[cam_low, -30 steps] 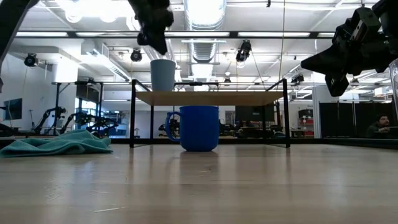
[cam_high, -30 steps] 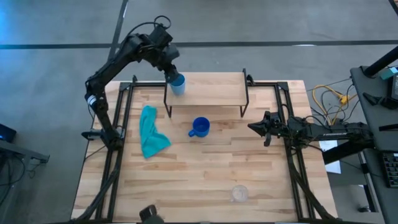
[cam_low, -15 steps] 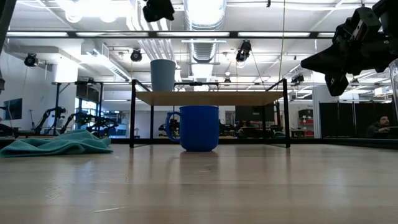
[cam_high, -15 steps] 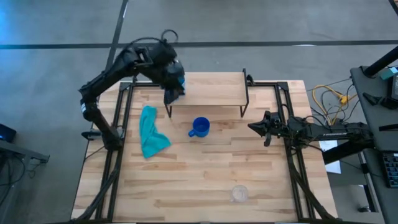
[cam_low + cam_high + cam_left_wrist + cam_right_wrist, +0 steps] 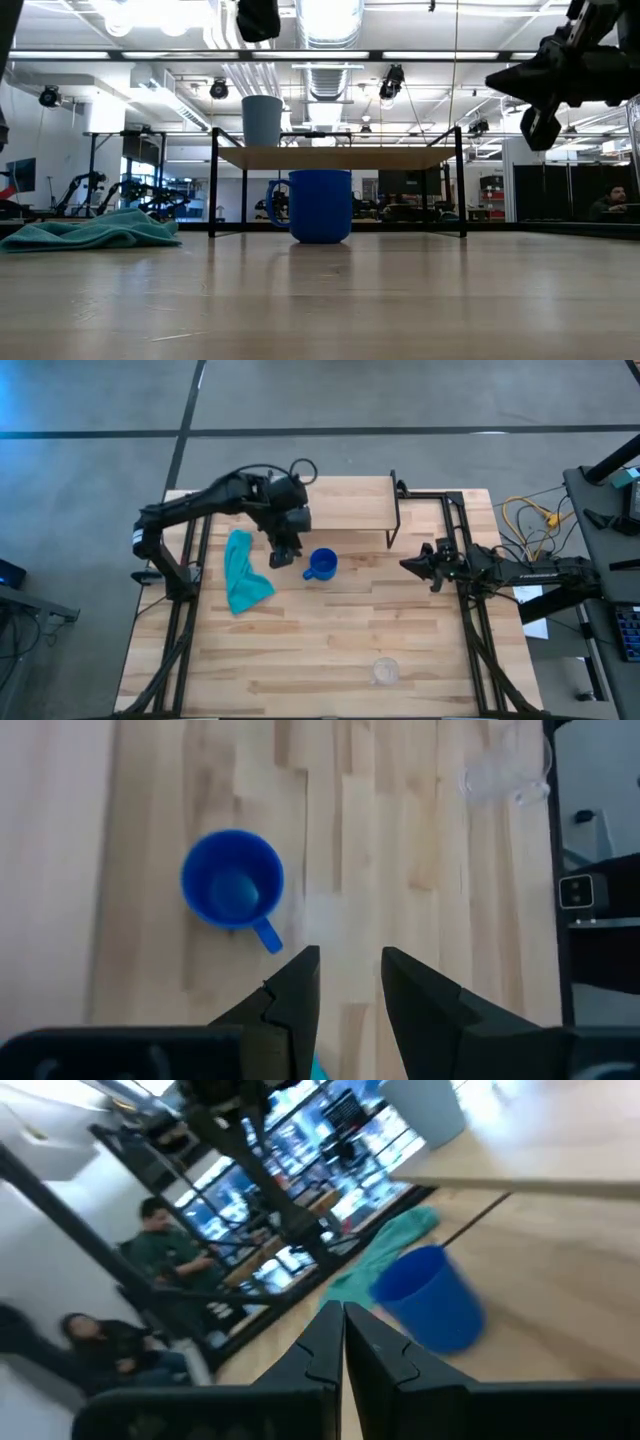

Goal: Stack small to large cups/mugs on shelf
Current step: Put the blue mug on the shelf

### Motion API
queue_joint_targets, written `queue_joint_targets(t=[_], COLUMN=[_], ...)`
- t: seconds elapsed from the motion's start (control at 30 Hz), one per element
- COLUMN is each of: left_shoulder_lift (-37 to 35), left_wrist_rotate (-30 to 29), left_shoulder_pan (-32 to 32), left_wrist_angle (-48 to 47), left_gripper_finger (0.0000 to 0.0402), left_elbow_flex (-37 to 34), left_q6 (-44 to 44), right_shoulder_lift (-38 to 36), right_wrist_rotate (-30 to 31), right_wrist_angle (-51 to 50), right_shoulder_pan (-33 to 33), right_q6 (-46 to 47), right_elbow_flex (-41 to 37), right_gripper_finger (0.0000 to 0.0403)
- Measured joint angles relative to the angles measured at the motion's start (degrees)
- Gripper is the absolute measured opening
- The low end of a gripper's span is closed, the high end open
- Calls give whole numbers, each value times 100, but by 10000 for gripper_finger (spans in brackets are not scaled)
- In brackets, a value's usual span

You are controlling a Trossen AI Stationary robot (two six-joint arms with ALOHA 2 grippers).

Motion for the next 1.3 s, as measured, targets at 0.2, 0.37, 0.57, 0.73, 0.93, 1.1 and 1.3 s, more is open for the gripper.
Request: queue_joint_targets(t=[0.2, 0.37, 0.57, 0.73, 0.93, 1.1, 1.3], left_shoulder_lift=[0, 0, 0, -10, -13, -13, -13], left_wrist_rotate=[-3, 2, 11, 20, 24, 24, 25], left_shoulder_pan=[-101, -152, -153, -153, -153, -153, -151], left_wrist_angle=[407, 1018, 1365, 1338, 1488, 1501, 1501], left_gripper_finger=[96, 96, 96, 96, 96, 96, 96], left_elbow_flex=[-741, -1311, -1612, -1638, -1649, -1649, -1649], left_q6=[-105, -324, -544, -546, -546, -544, -544], right_shoulder_lift=[-2, -2, 195, 570, 1285, 2236, 3442], right_wrist_rotate=[-31, -63, -377, -374, -377, -707, -1021], right_wrist_angle=[521, 912, 293, -781, -2881, -4688, -5754], right_shoulder_pan=[0, 0, 0, -2, -2, -2, 75], right_q6=[76, 40, -932, -1878, -2051, -2042, -2516], right_elbow_flex=[0, 25, 633, 1793, 3557, 4916, 6393], right_gripper_finger=[9, 9, 9, 9, 9, 9, 9])
